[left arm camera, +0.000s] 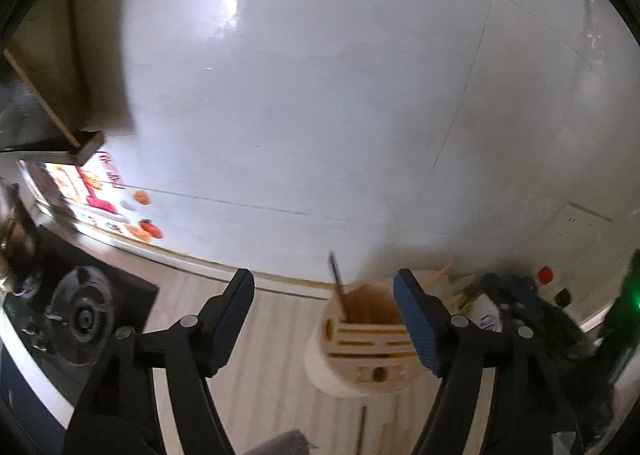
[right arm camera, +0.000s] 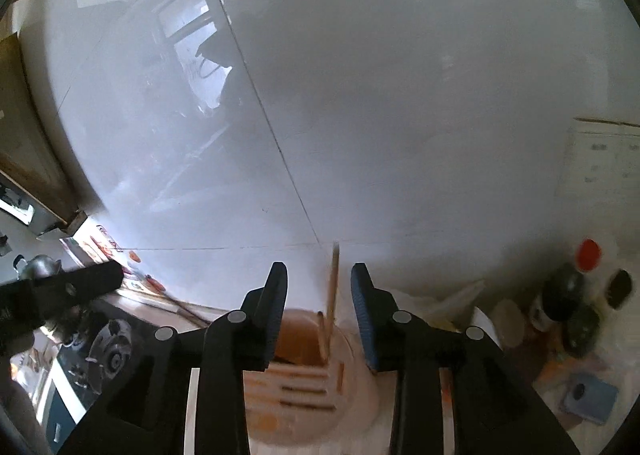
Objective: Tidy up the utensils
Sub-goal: 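Drop the chopsticks into the holder and open both grippers, then move both grippers back down to the remaining chopsticks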
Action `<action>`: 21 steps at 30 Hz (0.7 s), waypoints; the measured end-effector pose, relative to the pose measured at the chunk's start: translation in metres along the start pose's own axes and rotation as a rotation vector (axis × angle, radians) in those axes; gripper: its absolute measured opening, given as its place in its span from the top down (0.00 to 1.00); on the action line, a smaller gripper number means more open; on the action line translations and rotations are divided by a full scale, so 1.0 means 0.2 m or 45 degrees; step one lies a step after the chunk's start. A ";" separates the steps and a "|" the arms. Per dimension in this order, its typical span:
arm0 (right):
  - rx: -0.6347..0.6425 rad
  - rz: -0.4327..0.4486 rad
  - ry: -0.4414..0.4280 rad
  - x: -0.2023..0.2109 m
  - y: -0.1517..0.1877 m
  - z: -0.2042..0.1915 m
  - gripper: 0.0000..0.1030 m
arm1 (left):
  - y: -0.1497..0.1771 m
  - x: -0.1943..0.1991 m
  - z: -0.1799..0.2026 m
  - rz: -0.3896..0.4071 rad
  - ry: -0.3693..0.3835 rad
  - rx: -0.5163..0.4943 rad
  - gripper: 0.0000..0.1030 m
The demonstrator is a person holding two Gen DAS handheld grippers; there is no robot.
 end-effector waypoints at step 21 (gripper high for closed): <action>-0.047 -0.178 0.383 0.25 0.54 0.32 0.01 | 0.67 -0.16 0.03 -0.174 -0.116 -0.055 0.00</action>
Point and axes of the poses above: each gripper's, at about its wrist camera, not at the fingertips, and x roughly against the way its jaws point, z to its right, y to its underside, the point moved 1 cm from there along -x, roughly the way its jaws point, and after that the axes turned 8 degrees about y, right-handed, at the moved point
